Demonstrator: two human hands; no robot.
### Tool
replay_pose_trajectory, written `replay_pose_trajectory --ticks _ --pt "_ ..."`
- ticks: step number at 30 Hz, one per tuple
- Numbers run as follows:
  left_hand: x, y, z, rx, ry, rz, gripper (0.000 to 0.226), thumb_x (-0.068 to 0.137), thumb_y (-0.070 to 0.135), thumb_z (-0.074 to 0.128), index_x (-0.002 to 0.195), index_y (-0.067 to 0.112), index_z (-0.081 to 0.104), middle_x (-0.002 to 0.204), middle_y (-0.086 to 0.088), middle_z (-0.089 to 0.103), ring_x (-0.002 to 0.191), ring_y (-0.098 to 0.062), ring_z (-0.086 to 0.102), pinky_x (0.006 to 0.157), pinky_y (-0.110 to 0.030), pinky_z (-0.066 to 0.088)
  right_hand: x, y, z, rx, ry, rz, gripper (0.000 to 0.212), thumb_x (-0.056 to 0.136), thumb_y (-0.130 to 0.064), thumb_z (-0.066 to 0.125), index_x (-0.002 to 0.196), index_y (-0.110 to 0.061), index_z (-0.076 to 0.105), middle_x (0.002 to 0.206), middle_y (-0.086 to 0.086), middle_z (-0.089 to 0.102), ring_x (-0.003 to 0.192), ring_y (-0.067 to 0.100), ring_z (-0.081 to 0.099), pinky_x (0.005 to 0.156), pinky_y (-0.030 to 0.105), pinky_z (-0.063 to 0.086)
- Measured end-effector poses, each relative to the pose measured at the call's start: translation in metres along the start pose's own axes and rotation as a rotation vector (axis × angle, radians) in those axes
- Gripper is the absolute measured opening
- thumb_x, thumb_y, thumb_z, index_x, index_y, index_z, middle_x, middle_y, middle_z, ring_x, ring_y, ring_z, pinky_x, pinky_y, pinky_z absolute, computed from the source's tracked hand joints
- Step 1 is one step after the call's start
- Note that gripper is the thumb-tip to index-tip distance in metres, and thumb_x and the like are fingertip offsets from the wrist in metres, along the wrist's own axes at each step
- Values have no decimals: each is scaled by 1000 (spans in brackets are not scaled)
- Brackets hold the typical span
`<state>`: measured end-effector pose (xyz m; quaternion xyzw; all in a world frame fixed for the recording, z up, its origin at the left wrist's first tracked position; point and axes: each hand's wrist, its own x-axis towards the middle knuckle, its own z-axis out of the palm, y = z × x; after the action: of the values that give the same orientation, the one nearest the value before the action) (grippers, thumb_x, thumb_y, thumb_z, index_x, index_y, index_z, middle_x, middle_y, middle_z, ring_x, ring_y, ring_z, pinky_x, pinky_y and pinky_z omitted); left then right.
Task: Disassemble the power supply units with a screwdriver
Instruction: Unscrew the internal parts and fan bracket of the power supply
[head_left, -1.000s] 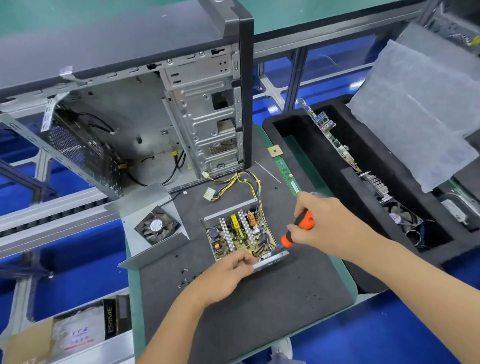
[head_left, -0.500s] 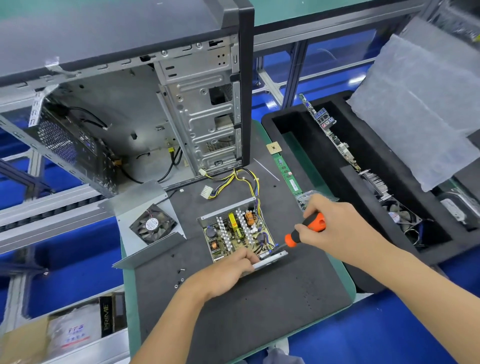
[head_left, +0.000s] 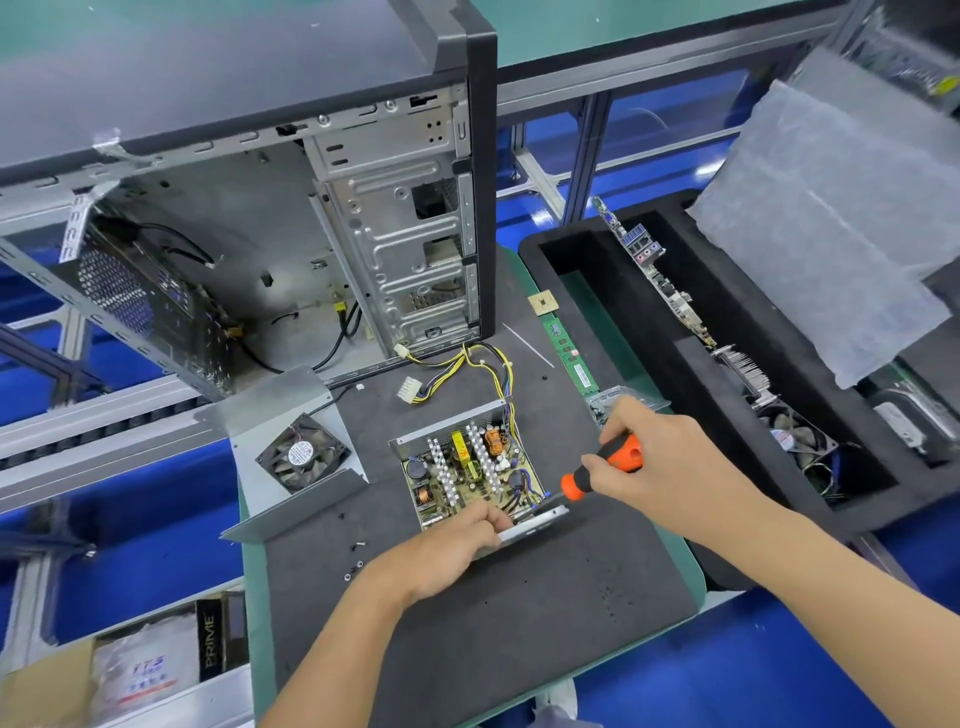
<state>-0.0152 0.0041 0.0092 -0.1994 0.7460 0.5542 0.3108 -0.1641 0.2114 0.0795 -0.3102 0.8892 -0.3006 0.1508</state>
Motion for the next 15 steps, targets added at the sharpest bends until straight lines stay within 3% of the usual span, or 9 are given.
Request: replay_pose_trajectory --ticks 4,15 --pt "1 -3 0 10 4 0 17 101 25 40 112 27 53 129 10 54 121 -17 48 88 -23 35 -1 2 1 6 1 7 26 78 -44 69 75 -31 46 62 -7 57 60 11 51 53 32 45" --pt "1 1 2 -20 7 0 27 92 35 41 114 27 55 133 13 53 124 -12 47 98 -24 33 -4 6 3 15 15 15 25 78 -42 70 76 -32 47 56 -4 53 56 13 50 53 33 45"
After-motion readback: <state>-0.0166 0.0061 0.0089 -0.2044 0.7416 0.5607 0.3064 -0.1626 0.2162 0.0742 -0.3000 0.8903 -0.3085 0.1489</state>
